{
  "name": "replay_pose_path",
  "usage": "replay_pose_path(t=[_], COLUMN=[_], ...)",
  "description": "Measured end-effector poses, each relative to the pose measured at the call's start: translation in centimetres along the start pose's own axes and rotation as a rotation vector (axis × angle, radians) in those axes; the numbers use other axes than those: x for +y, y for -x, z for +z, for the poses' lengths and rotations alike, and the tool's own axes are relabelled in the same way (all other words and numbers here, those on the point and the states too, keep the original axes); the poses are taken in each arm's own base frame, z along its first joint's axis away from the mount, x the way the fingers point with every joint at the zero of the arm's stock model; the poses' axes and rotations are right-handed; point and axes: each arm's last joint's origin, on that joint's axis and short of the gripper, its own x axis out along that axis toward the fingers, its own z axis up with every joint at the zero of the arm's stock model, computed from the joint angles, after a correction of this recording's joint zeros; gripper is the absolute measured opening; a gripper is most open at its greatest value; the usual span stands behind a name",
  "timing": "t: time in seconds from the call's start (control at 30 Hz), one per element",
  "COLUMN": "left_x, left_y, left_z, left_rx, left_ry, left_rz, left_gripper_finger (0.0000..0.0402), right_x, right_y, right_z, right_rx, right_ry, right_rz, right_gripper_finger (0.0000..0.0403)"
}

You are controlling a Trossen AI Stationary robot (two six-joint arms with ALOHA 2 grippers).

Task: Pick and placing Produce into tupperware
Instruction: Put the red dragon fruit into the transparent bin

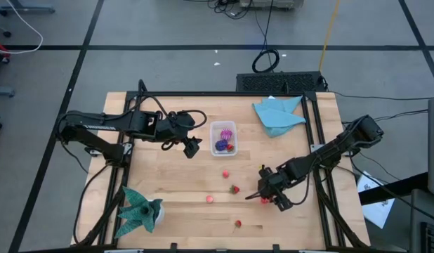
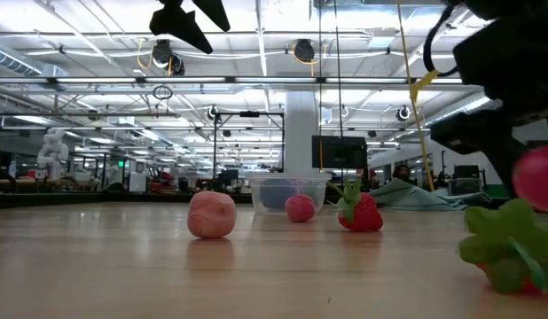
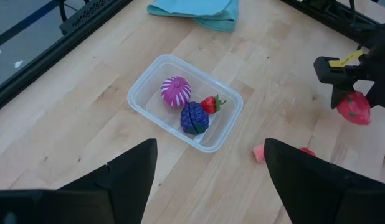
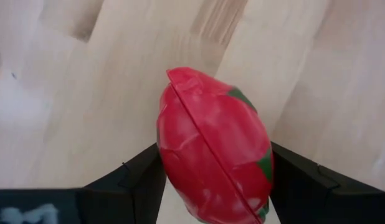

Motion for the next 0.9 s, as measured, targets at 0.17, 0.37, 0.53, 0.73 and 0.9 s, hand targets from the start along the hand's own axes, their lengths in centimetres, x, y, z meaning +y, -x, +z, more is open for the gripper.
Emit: replay_pose_path(t=[0.17, 0.37, 0.53, 0.73, 0.9], left_x=[0.0, 0.0, 0.2, 1.4, 3.6], left_y=[0.0, 0.0, -0.1, -0.4, -0.1], left_z=[0.0, 0.0, 0.1, 0.8, 1.8], left_rx=[0.0, 0.0, -0.002, -0.026, -0.047], left_ry=[0.0, -0.006, -0.02, -0.054, -0.077], left_rz=[0.0, 0.0, 0.006, 0.073, 0.133], left_gripper_finger=[0.0296, 0.0296, 0.0296, 0.0296, 0.0296], right_x=[-0.9, -3.0, -5.6, -9.4, -12.4], right_y=[1.3, 3.9, 6.6, 9.9, 11.9], right_z=[1.5, 3.8, 5.8, 7.6, 8.2], right_rx=[-0.032, -0.085, -0.177, -0.342, -0.494], right_ry=[0.038, 0.104, 0.12, 0.088, 0.057], right_rz=[-0.024, -0.149, -0.226, -0.333, -0.429], right_gripper_finger=[0.0235, 0.0237, 0.0237, 0.0237, 0.0237])
